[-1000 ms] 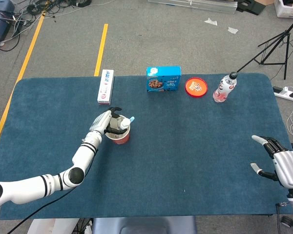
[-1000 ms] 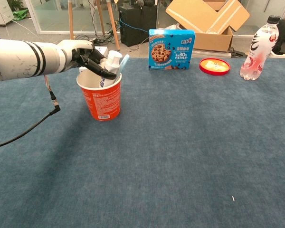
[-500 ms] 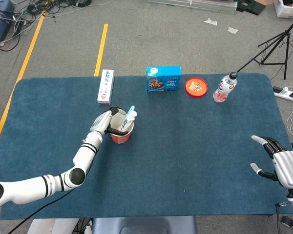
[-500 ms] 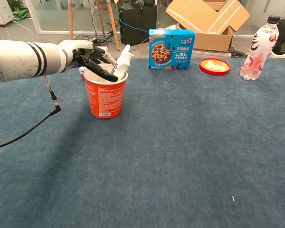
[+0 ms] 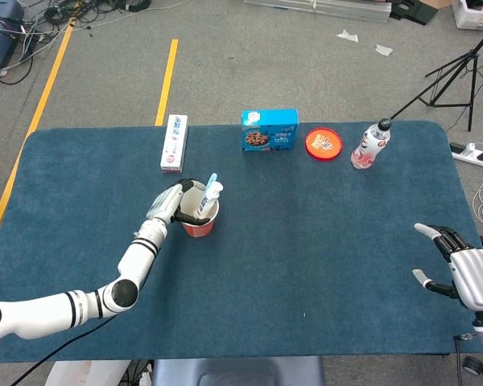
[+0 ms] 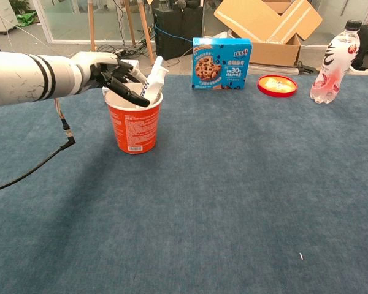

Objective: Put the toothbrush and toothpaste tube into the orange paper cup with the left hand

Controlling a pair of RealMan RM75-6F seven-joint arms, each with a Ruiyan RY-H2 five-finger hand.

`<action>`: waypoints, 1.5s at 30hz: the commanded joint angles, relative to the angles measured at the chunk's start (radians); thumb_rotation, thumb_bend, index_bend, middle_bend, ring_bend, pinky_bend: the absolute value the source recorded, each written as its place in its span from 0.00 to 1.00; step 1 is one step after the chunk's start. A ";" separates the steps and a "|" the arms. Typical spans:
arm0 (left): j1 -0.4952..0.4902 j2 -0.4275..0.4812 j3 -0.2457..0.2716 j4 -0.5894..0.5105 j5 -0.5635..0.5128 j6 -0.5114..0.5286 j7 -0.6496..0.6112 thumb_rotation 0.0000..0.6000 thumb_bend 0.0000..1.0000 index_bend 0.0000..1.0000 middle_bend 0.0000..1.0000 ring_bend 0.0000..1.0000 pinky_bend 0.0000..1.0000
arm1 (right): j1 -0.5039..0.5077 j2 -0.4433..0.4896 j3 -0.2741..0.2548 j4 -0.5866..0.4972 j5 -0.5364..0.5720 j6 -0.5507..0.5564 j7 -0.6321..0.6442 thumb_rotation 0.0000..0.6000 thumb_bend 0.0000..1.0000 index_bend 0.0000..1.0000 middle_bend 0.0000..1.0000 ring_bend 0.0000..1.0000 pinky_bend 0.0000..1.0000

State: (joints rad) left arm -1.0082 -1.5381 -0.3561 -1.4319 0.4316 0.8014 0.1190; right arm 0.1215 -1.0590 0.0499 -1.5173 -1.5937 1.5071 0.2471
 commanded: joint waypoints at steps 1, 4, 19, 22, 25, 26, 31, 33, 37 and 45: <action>0.009 0.010 0.001 -0.015 0.005 0.007 -0.003 1.00 0.11 0.03 0.15 0.00 0.00 | 0.000 0.000 0.000 -0.001 -0.001 0.000 -0.002 1.00 0.17 0.22 0.26 0.22 0.52; 0.016 0.018 0.000 -0.030 0.010 0.015 -0.005 1.00 0.11 0.03 0.15 0.00 0.00 | 0.001 -0.001 -0.001 -0.001 -0.002 -0.001 -0.005 1.00 0.17 0.22 0.26 0.22 0.52; 0.060 0.079 0.003 -0.126 0.023 0.076 -0.001 1.00 0.11 0.03 0.16 0.00 0.00 | 0.000 -0.004 -0.006 -0.004 -0.013 0.003 -0.018 1.00 0.17 0.22 0.26 0.22 0.52; 0.076 0.106 0.004 -0.171 0.027 0.104 0.004 1.00 0.11 0.03 0.15 0.00 0.00 | 0.000 -0.005 -0.007 -0.005 -0.015 0.003 -0.021 1.00 0.17 0.22 0.26 0.22 0.52; 0.096 0.148 0.013 -0.232 0.022 0.132 0.020 1.00 0.10 0.03 0.15 0.00 0.00 | -0.001 -0.006 -0.009 -0.007 -0.019 0.007 -0.024 1.00 0.17 0.22 0.26 0.22 0.52; 0.103 0.163 0.017 -0.253 0.019 0.140 0.026 1.00 0.11 0.03 0.15 0.00 0.00 | -0.001 -0.006 -0.009 -0.007 -0.020 0.008 -0.025 1.00 0.17 0.22 0.26 0.22 0.52; 0.145 0.277 0.041 -0.383 0.015 0.174 0.061 1.00 0.11 0.03 0.15 0.00 0.00 | -0.002 -0.008 -0.010 -0.009 -0.023 0.012 -0.032 1.00 0.17 0.22 0.26 0.22 0.52; 0.162 0.325 0.057 -0.428 0.028 0.181 0.078 1.00 0.11 0.03 0.15 0.00 0.00 | -0.003 -0.010 -0.010 -0.009 -0.022 0.012 -0.037 1.00 0.17 0.22 0.26 0.22 0.52; 0.209 0.425 0.102 -0.517 0.093 0.190 0.100 1.00 0.11 0.03 0.15 0.00 0.00 | -0.001 -0.014 -0.009 -0.010 -0.017 0.008 -0.054 1.00 0.17 0.22 0.26 0.22 0.52; 0.346 0.550 0.191 -0.608 0.387 0.267 0.078 1.00 0.11 0.03 0.14 0.00 0.00 | -0.002 -0.022 -0.005 -0.013 -0.007 0.005 -0.085 1.00 0.17 0.22 0.26 0.22 0.52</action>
State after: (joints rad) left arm -0.7272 -1.0399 -0.2133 -2.0017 0.6997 1.0256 0.2023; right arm 0.1193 -1.0806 0.0447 -1.5303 -1.6014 1.5129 0.1631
